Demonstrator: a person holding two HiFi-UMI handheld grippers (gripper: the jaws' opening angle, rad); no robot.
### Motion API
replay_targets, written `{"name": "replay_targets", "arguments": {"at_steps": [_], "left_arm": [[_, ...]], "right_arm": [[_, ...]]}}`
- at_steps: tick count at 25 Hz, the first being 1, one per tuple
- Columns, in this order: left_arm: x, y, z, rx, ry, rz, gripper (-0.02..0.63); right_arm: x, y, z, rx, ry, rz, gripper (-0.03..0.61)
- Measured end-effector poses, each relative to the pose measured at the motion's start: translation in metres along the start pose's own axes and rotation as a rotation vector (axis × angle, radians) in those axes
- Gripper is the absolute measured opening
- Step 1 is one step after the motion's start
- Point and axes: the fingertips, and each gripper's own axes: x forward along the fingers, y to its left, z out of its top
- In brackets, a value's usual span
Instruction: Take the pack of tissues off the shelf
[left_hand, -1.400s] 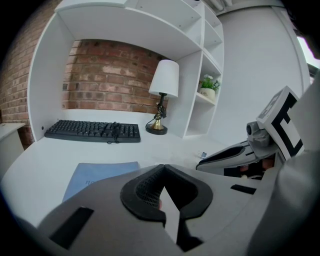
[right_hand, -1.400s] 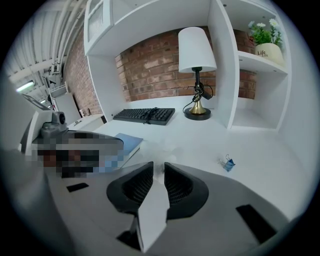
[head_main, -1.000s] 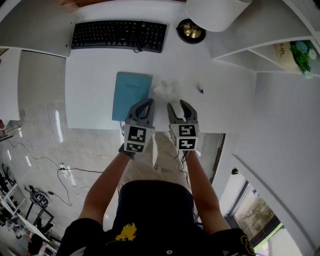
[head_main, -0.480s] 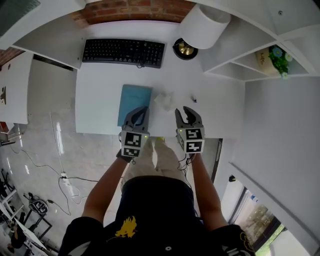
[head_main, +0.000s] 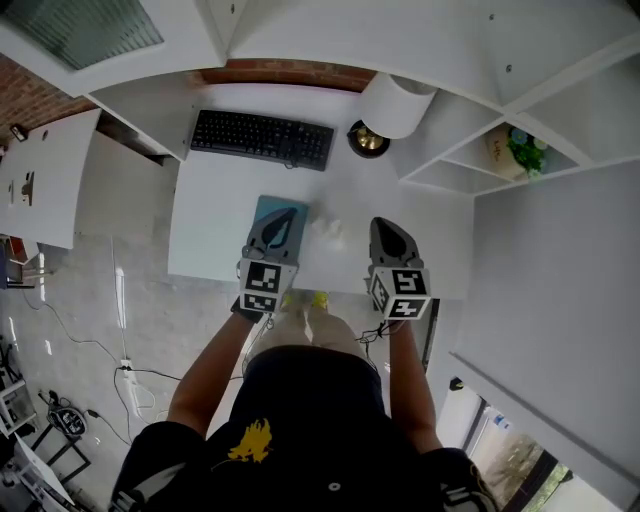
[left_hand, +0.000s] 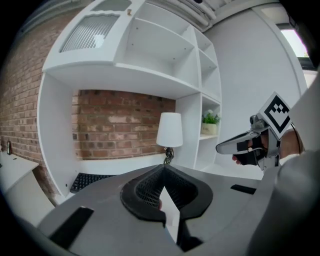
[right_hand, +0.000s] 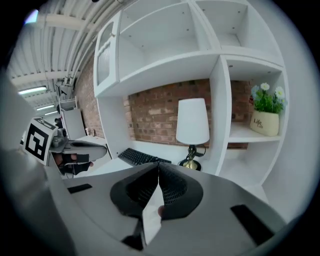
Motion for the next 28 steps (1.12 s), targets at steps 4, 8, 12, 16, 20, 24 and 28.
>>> {"name": "replay_targets", "arguments": {"at_steps": [4,8,12,16,20,24,28], "left_arm": [[-0.009,0.012,0.046,0.017,-0.074,0.042,0.014],[-0.019,0.031,0.096,0.045,-0.161,0.098,0.014],[-0.043,0.058,0.135,0.054,-0.243,0.162,0.014],[-0.061,0.073,0.159,0.078,-0.283,0.190,0.014],[-0.067,0.079,0.168,0.070,-0.294,0.190,0.014],[-0.065,0.078,0.170,0.081,-0.294,0.177,0.014],[-0.060,0.075,0.169,0.081,-0.292,0.158,0.014]], "right_arm": [[-0.014,-0.007,0.058,-0.042,-0.112,-0.016,0.003],[-0.031,-0.012,0.111,-0.083,-0.208,-0.020,0.003],[-0.051,-0.015,0.144,-0.107,-0.281,-0.033,0.003],[-0.064,-0.020,0.163,-0.111,-0.327,-0.054,0.003],[-0.070,-0.021,0.175,-0.114,-0.352,-0.063,0.003],[-0.073,-0.021,0.184,-0.125,-0.368,-0.070,0.002],[-0.077,-0.025,0.185,-0.121,-0.372,-0.082,0.002]]}}
